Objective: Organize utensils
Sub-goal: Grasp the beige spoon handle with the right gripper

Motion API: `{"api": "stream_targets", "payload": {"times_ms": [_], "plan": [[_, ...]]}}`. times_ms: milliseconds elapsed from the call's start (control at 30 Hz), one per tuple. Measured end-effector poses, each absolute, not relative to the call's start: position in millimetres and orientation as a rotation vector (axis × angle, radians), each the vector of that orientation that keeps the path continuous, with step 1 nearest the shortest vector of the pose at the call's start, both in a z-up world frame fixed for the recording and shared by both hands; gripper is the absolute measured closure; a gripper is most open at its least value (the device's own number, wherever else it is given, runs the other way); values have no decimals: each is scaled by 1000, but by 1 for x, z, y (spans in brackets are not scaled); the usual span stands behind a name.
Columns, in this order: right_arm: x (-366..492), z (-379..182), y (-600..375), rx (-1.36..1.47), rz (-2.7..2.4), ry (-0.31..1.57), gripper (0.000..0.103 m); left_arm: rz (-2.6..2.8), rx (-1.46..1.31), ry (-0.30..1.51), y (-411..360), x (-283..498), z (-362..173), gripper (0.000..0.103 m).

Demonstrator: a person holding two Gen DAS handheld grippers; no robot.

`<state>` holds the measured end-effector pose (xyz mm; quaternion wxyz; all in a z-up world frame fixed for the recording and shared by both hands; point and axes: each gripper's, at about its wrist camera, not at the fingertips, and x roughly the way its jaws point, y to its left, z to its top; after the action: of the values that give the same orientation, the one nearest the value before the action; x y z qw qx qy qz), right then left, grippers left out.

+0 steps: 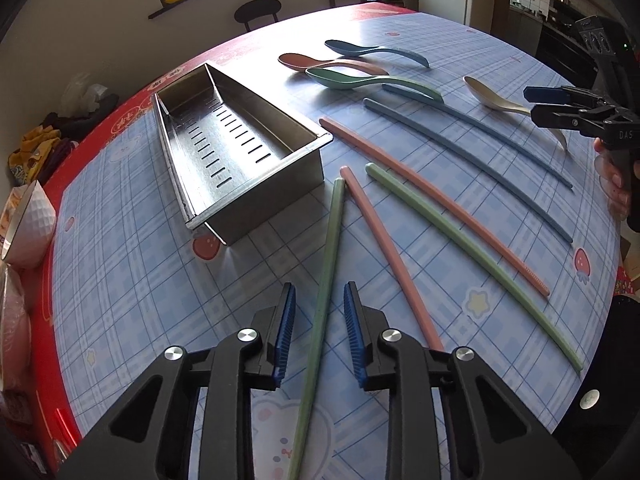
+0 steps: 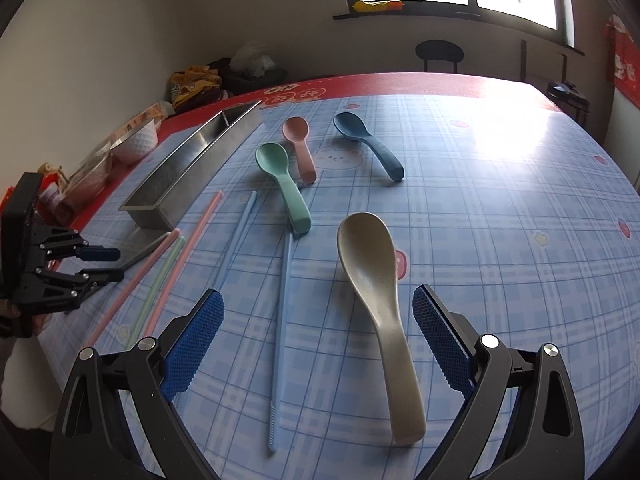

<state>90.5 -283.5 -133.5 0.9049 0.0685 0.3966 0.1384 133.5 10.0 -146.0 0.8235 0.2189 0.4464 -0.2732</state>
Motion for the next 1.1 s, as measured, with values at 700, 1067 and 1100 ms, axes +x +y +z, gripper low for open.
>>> {"api": "stream_targets", "payload": {"times_ms": [700, 1067, 1100], "plan": [[105, -140, -311, 80, 215, 929, 60, -587, 116, 919, 34, 137, -150, 96], [100, -149, -306, 57, 192, 948, 85, -595, 100, 919, 37, 139, -152, 95], [100, -149, -305, 51, 193, 949, 86, -598, 95, 921, 38, 140, -152, 95]]}}
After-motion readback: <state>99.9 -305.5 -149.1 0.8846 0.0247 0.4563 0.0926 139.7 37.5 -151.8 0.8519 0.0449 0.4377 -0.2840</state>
